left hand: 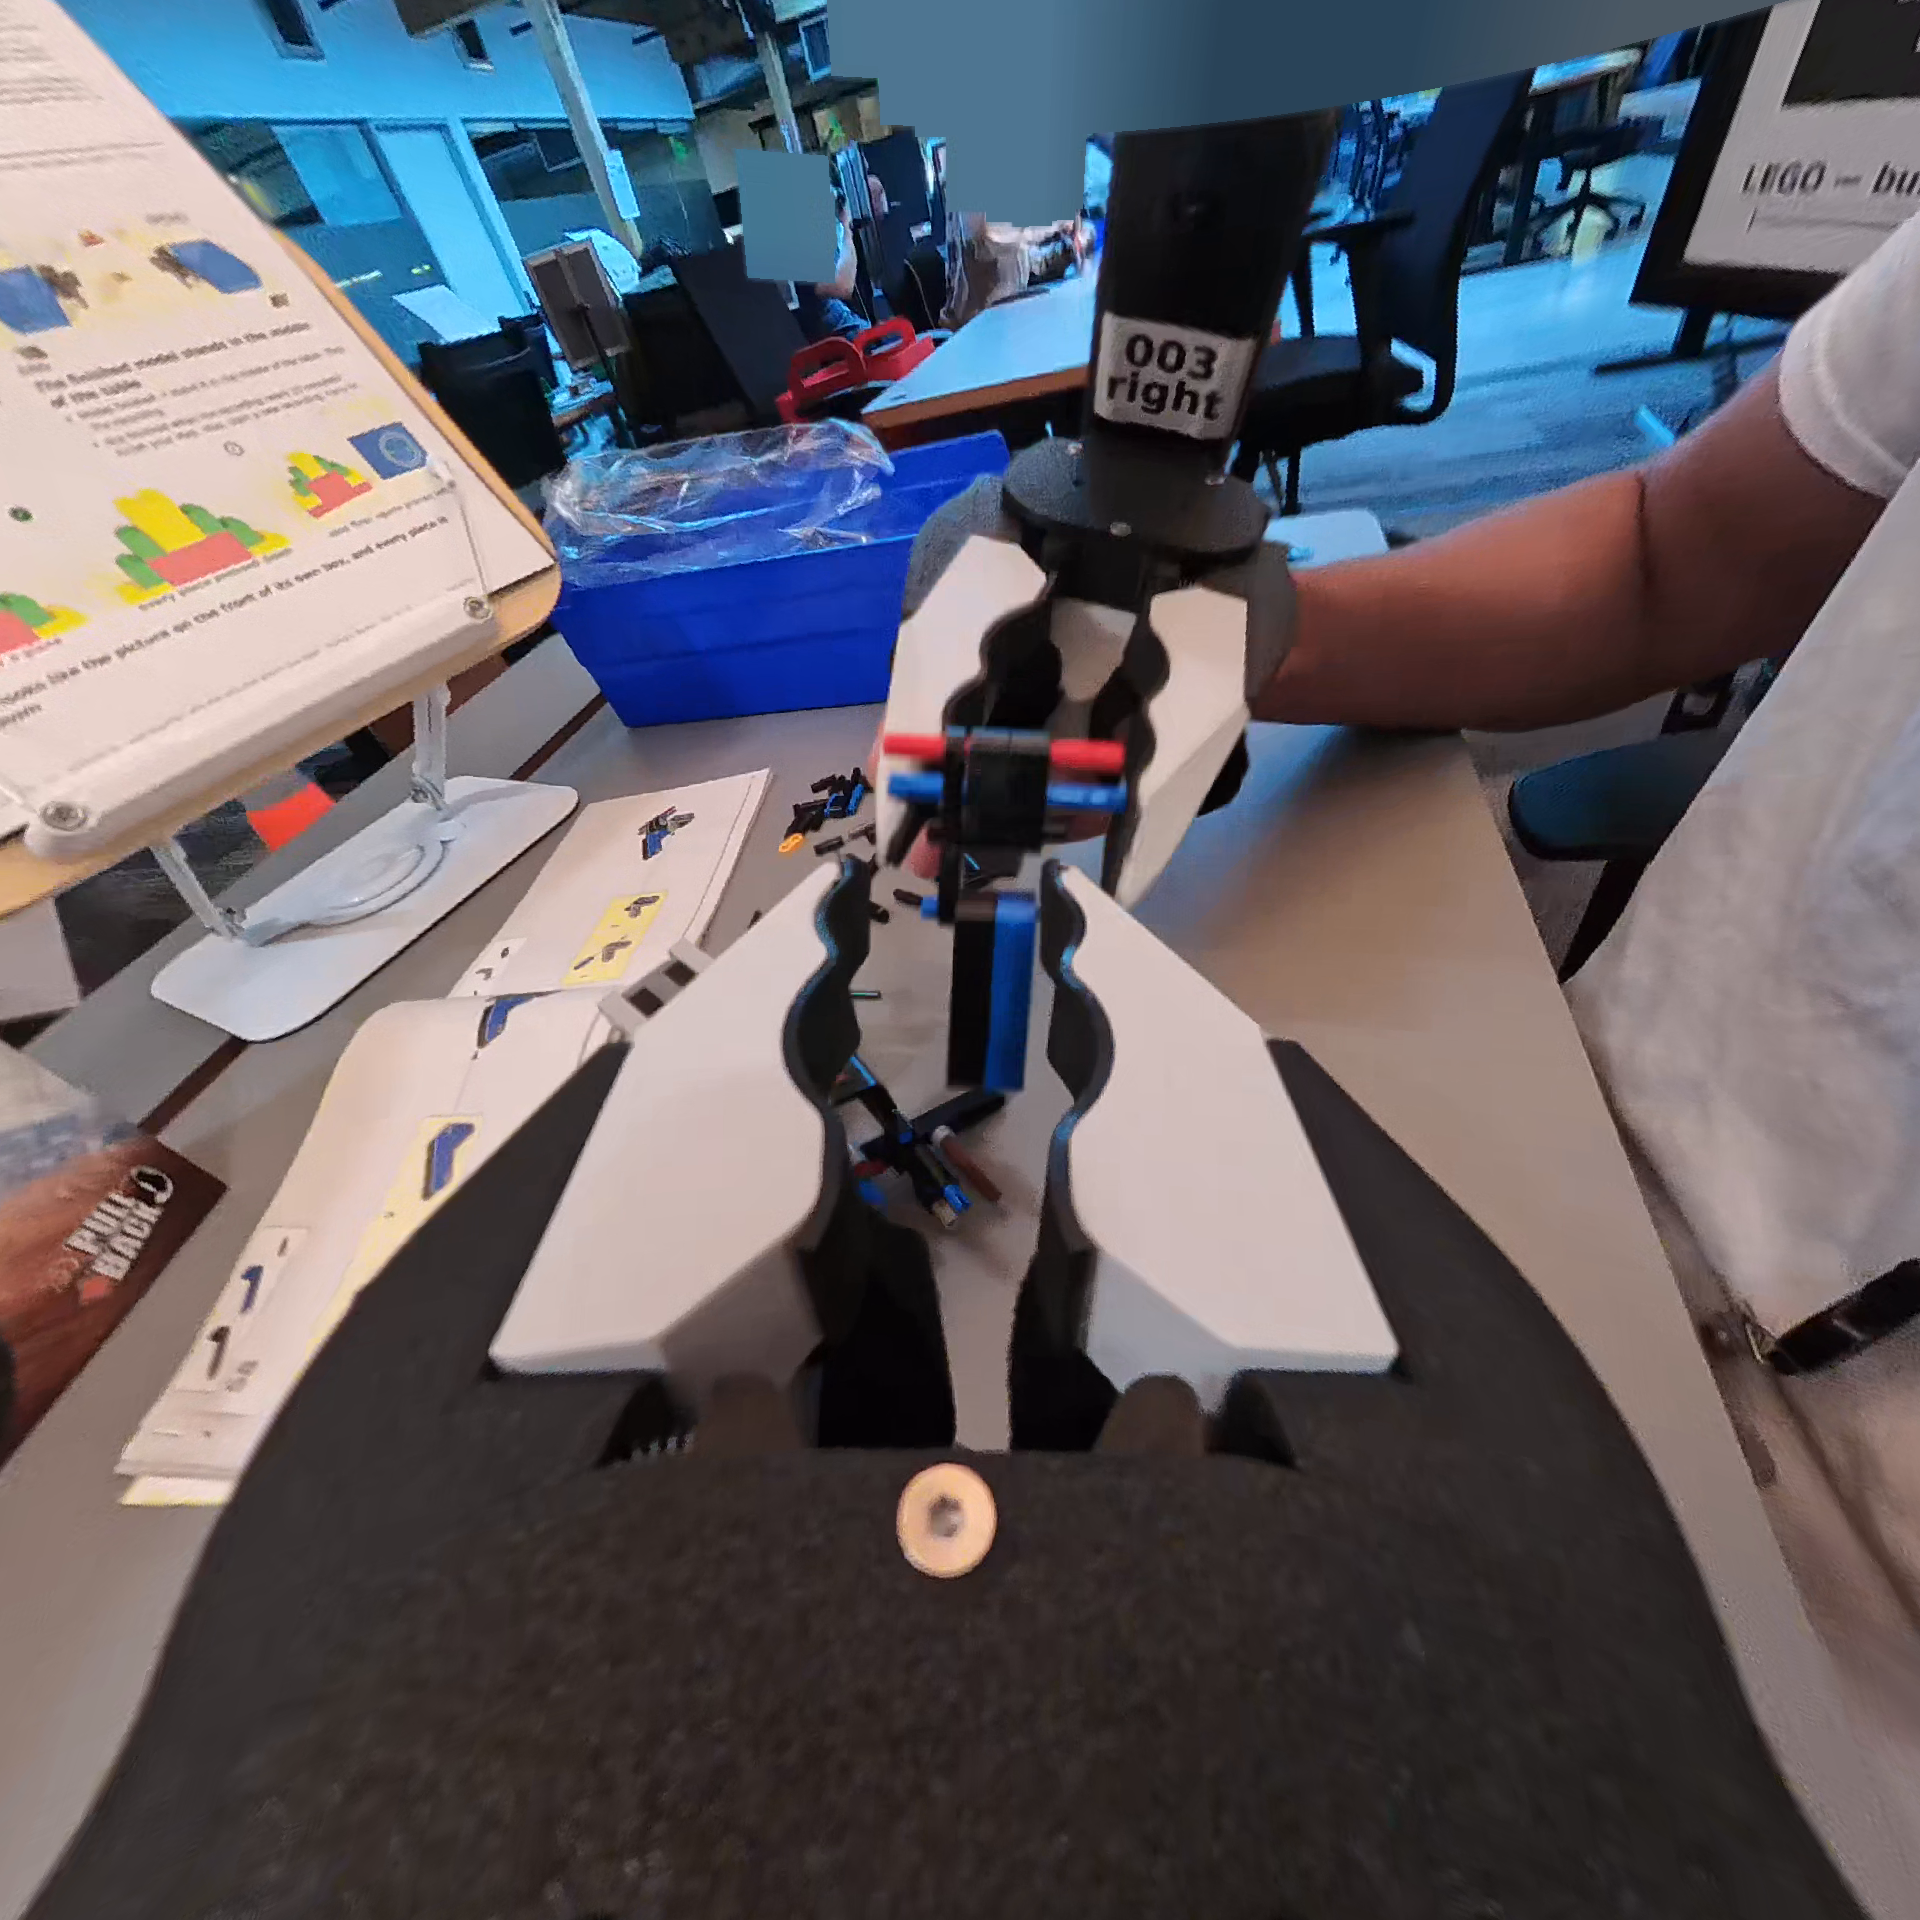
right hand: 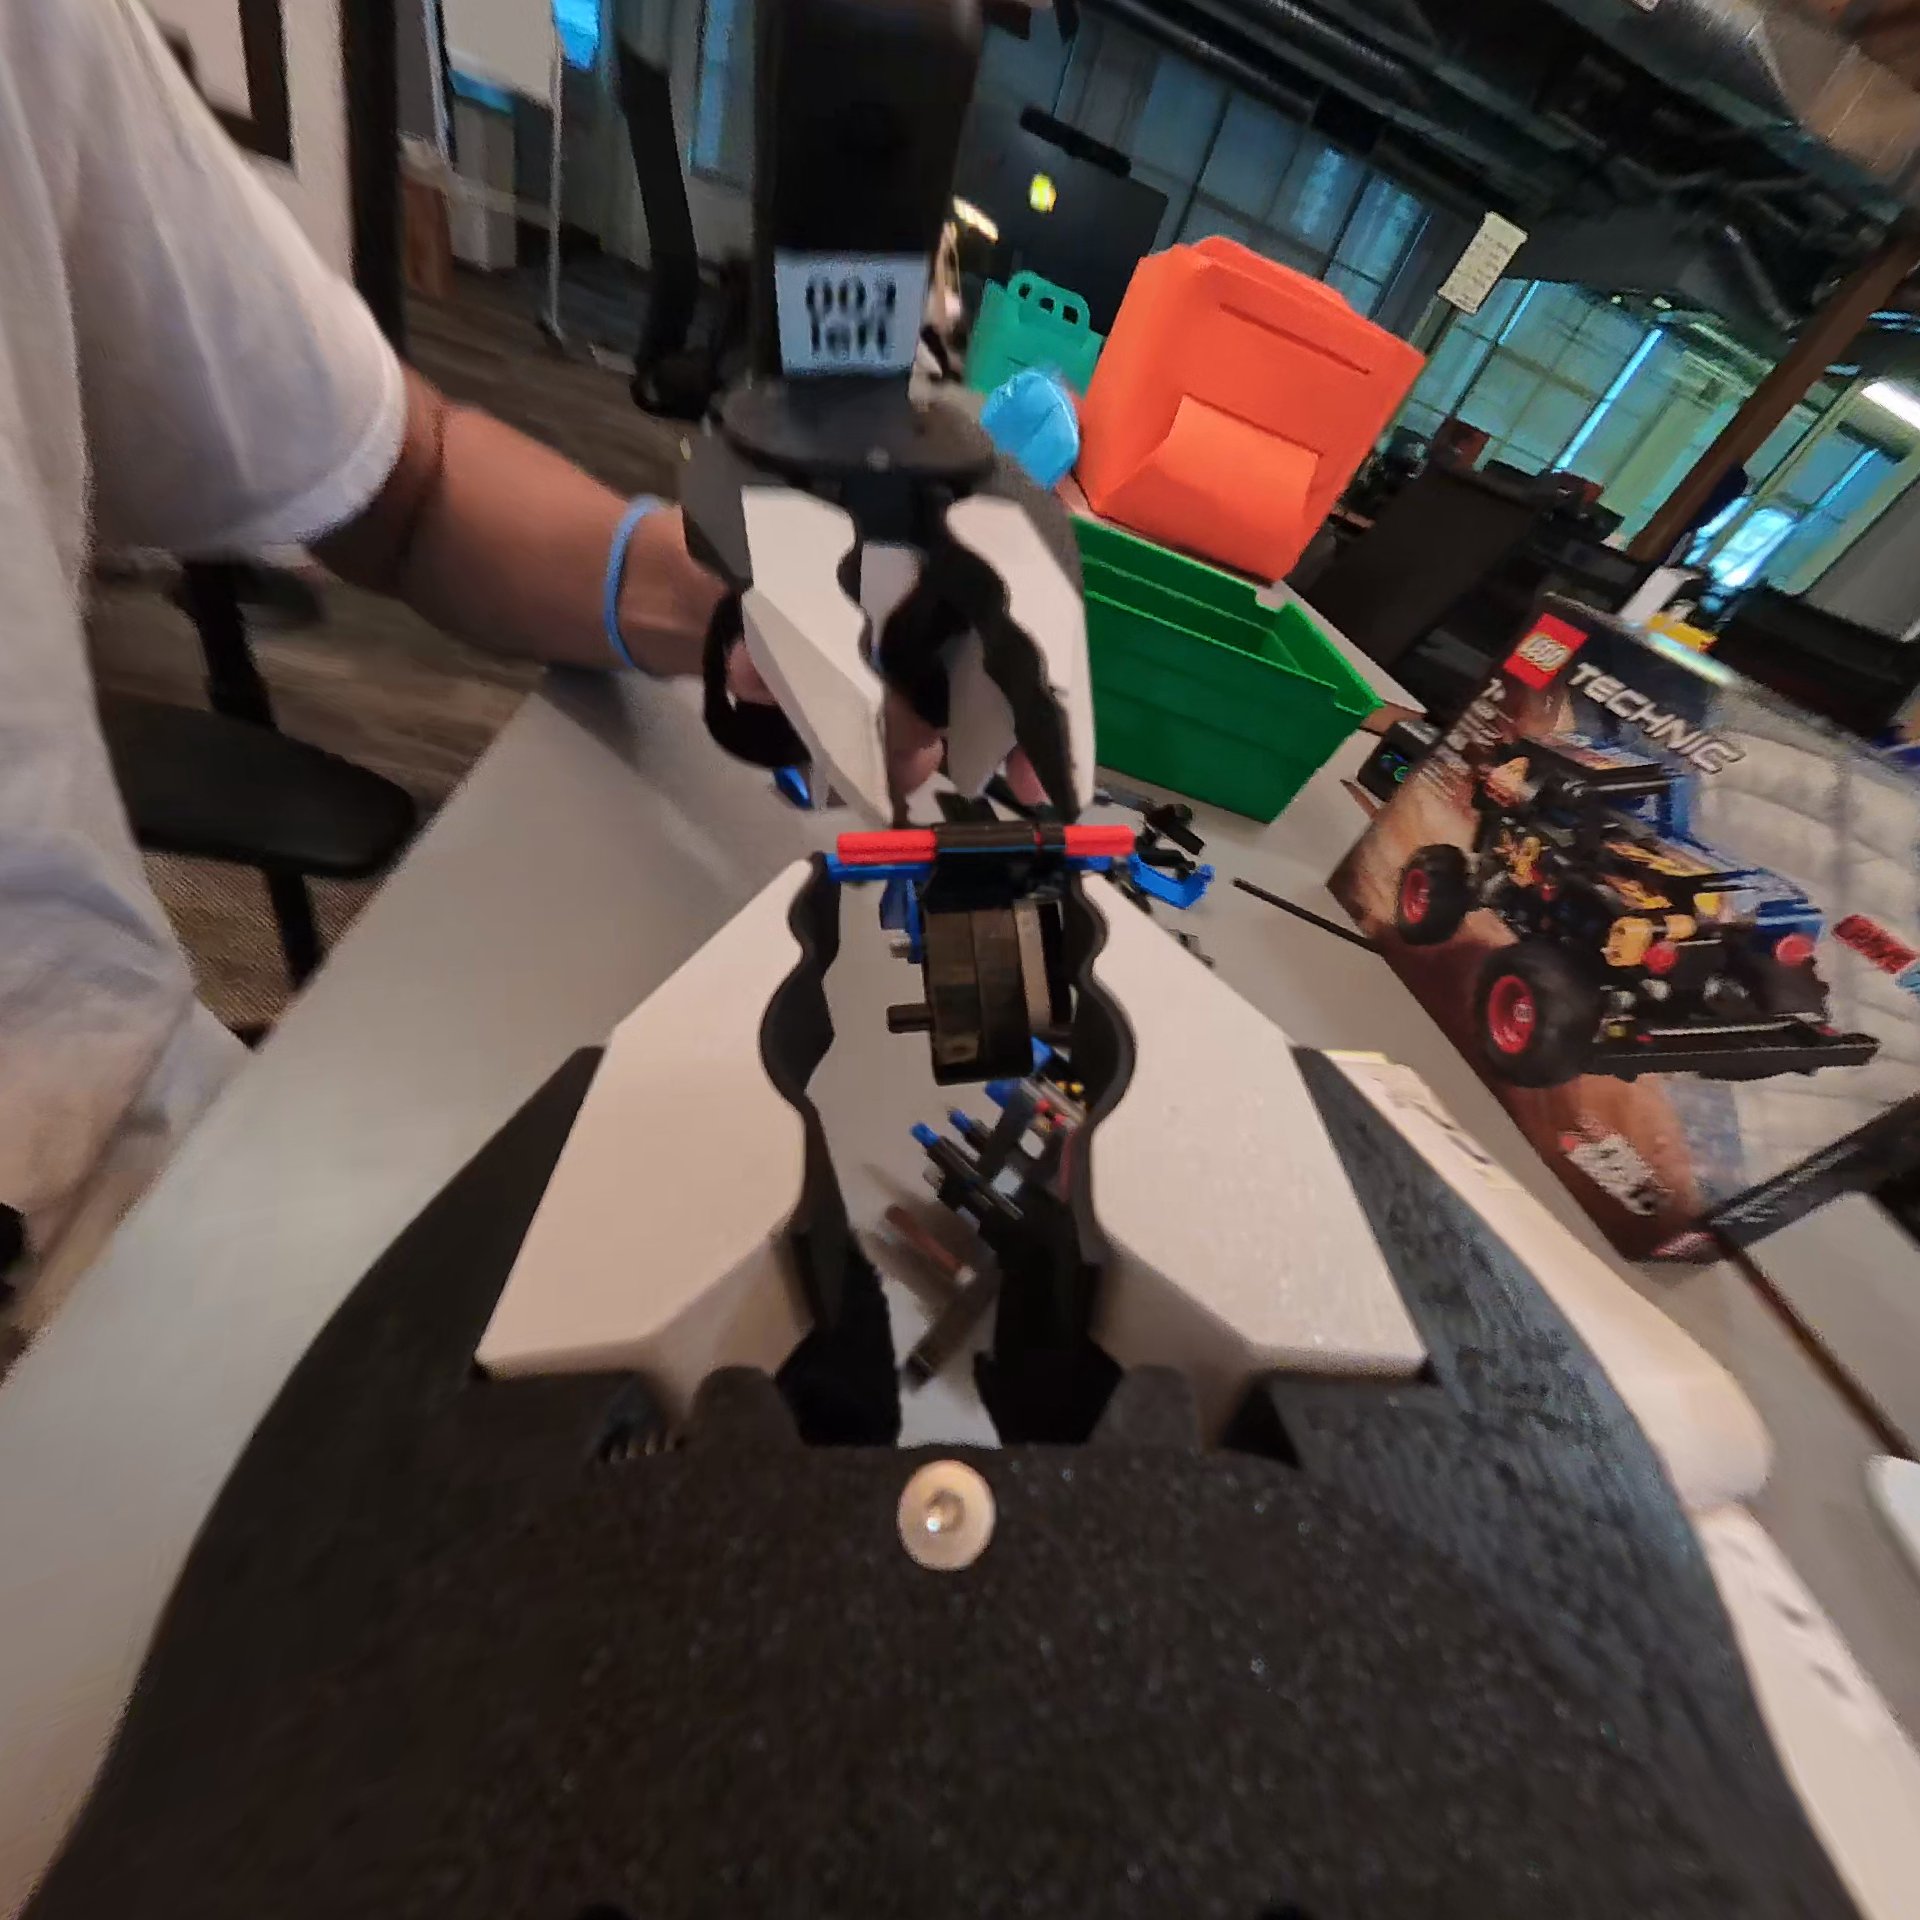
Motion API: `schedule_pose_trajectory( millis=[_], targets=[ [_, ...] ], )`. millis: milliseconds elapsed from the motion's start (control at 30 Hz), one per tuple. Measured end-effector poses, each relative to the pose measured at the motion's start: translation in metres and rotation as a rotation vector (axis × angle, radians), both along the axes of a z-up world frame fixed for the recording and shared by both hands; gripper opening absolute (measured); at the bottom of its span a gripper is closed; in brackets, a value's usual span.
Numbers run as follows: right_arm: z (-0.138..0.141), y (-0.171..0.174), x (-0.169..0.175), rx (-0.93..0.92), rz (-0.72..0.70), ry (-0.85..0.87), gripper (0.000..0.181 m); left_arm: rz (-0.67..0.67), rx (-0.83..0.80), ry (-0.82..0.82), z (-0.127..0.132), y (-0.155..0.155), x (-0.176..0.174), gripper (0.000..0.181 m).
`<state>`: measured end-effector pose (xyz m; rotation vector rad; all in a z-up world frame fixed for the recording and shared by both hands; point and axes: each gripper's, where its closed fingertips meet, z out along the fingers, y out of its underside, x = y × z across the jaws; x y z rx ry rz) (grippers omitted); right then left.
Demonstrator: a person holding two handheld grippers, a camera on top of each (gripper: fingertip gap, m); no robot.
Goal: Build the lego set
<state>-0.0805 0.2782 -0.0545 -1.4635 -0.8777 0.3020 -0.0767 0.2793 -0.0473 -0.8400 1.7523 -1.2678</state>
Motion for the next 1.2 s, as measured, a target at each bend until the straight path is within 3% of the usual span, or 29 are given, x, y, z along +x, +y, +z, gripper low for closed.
schedule_pose_trajectory(
  millis=[200,400,567,767,1133,1200],
  targets=[
    [-0.006,0.001,-0.005,0.061,-0.042,-0.111,0.042,-0.003,0.209,0.046,-0.005,-0.009,0.008,0.027],
    [-0.015,0.004,-0.001,0.062,-0.068,-0.175,0.042,-0.022,0.28,0.105,-0.015,-0.007,0.01,0.026],
    [-0.02,0.006,0.003,0.013,-0.086,-0.168,0.042,0.018,0.392,0.063,-0.021,-0.006,0.014,0.019],
    [-0.021,0.003,0.002,-0.004,-0.054,-0.131,0.042,0.002,0.298,0.03,-0.023,-0.009,0.013,0.018],
    [-0.033,0.005,0.002,-0.072,-0.055,-0.171,0.043,0.002,0.291,0.05,-0.033,-0.005,0.013,0.018],
    [-0.034,0.001,0.001,-0.112,-0.024,-0.164,0.051,0.014,0.289,0.044,-0.036,-0.002,0.014,0.018]
  ],
)
